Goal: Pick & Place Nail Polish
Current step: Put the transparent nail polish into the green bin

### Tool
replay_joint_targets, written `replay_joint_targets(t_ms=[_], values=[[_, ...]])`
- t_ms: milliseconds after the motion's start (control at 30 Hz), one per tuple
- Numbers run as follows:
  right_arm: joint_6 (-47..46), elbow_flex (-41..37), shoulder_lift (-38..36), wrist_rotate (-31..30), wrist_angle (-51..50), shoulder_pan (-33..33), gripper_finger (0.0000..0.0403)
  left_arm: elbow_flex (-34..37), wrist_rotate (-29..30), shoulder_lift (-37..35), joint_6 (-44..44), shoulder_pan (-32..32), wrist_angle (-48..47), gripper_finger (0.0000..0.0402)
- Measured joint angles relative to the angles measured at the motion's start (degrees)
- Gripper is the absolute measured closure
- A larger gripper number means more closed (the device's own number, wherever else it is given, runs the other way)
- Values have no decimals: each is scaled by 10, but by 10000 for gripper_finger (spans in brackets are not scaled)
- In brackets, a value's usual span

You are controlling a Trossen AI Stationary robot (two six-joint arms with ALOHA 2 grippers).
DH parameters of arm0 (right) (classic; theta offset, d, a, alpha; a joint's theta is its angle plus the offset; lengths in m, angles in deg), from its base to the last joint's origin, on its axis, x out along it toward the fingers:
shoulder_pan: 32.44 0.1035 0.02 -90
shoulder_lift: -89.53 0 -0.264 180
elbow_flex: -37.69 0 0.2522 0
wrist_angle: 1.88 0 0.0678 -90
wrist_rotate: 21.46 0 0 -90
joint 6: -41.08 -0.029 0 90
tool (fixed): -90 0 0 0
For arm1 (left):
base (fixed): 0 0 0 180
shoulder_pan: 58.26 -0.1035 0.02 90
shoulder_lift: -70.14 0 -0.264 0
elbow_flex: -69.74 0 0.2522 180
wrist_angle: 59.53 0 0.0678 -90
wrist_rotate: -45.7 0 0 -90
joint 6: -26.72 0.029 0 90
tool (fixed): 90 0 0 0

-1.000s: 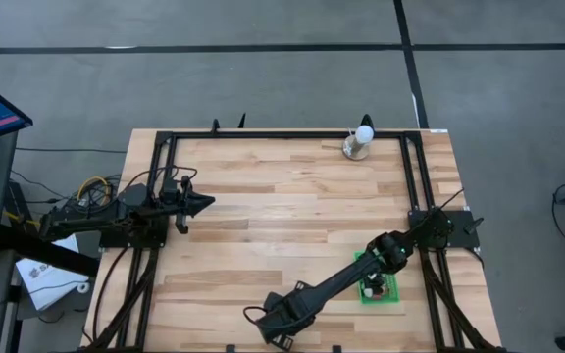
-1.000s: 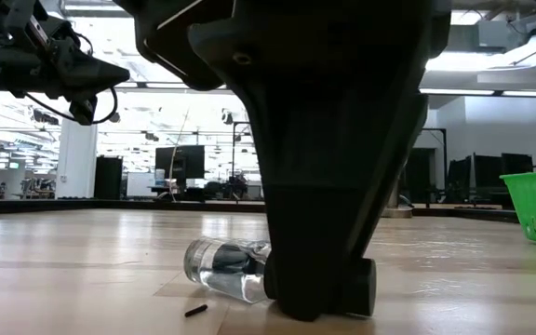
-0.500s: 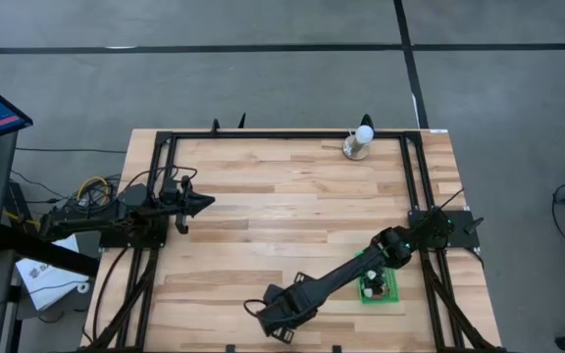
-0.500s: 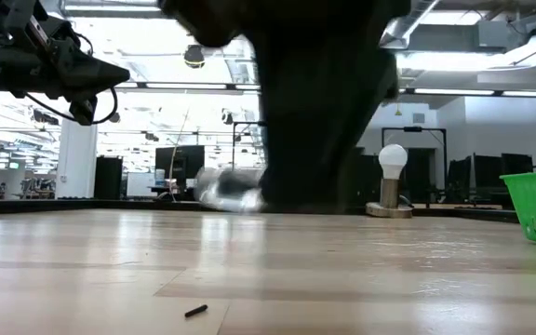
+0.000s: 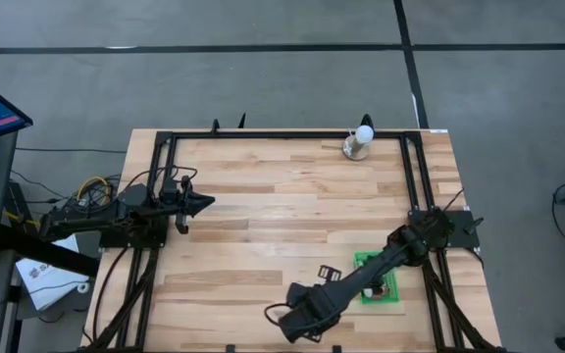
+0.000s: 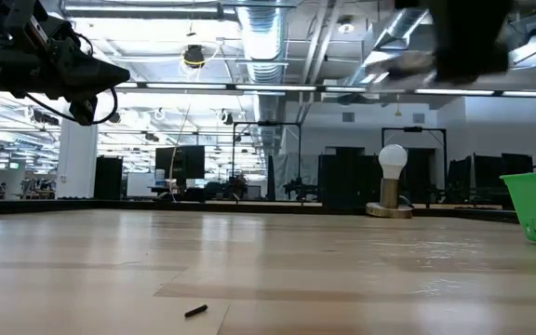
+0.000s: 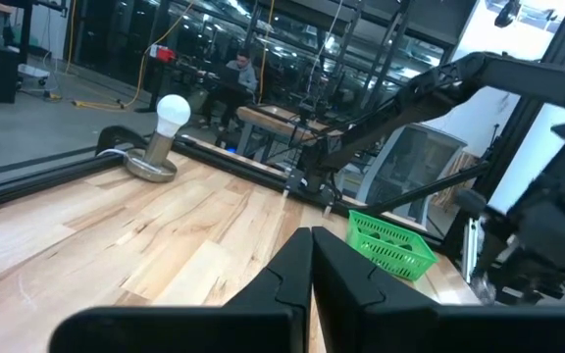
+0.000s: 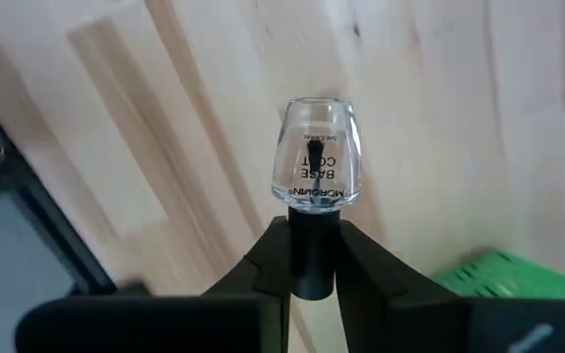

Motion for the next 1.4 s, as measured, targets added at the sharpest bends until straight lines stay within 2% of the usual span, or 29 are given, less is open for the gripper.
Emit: replay_joint_targets(t_ms=[133,300,400,533,700,833,1000,1233,1400], values=[[-5,-42,-39,-5,3,11,361,0,0,0,0,0,0,399],[-81,-209,-151,0,36,28,361,0,0,0,0,0,0,399],[-161,-350,-256,2,117,43,361,0,0,0,0,0,0,399],[-317,-534,-373,12,208,66,361,0,0,0,0,0,0,399],[-477,-682,-462,48,280,97,361,0,0,0,0,0,0,399],[-521,-724,-488,50,302,108,361,0,0,0,0,0,0,399],[-502,-727,-470,50,302,89,361,0,0,0,0,0,0,399],[-413,-727,-429,63,319,41,309,0,0,0,0,0,0,399],[-385,-727,-430,62,313,18,287,0,0,0,0,0,0,399]])
